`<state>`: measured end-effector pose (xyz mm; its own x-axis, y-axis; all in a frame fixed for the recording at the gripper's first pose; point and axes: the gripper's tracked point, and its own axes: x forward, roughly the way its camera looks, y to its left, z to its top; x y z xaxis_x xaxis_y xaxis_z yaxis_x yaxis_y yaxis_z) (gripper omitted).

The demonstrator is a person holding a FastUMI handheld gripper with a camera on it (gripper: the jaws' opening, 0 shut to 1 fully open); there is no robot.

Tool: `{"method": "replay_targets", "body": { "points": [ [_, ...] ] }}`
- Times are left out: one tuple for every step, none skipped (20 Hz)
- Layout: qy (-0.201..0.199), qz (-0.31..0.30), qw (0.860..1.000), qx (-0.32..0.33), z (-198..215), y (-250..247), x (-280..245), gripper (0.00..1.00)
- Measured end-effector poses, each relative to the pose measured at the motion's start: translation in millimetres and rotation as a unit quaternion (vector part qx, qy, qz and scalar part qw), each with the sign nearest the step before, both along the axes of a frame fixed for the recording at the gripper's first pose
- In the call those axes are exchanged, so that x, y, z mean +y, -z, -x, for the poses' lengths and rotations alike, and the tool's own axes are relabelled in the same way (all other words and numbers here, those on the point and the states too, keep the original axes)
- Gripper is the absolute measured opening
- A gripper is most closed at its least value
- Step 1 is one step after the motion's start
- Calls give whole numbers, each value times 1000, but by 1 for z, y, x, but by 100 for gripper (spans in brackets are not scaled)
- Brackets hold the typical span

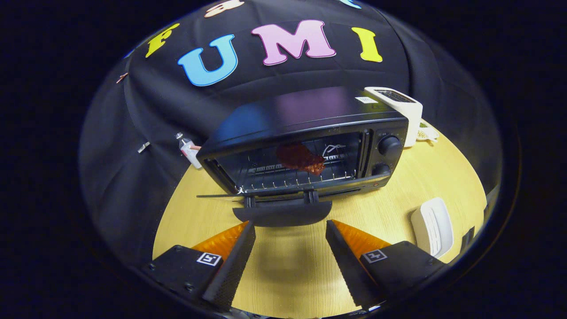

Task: Open the toaster oven, put the food inside, and close the toaster oven door.

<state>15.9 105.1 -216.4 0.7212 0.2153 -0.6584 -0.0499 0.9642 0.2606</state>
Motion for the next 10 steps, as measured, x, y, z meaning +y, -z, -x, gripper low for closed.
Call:
{"method": "replay_targets", "body": {
  "points": [
    [5,-6,1000,-6,1,0,-1,99],
    [6,-2,1000,-15,-5,-5,-3,99],
    [5,4,1000,-24,-9,-11,-6,99],
    [3,8,999,-31,-10,-17,-7,99],
    [0,6,999,-39,-4,-22,-5,99],
    [-3,7,999,-47,-5,-27,-5,99],
    [-6,11,998,-54,-3,-32,-8,99],
    [-11,13,998,-64,-1,-40,-9,99],
    [-15,17,997,-75,1,-49,-10,99],
    [-19,21,996,-89,3,-60,-14,99]
  ]
}}
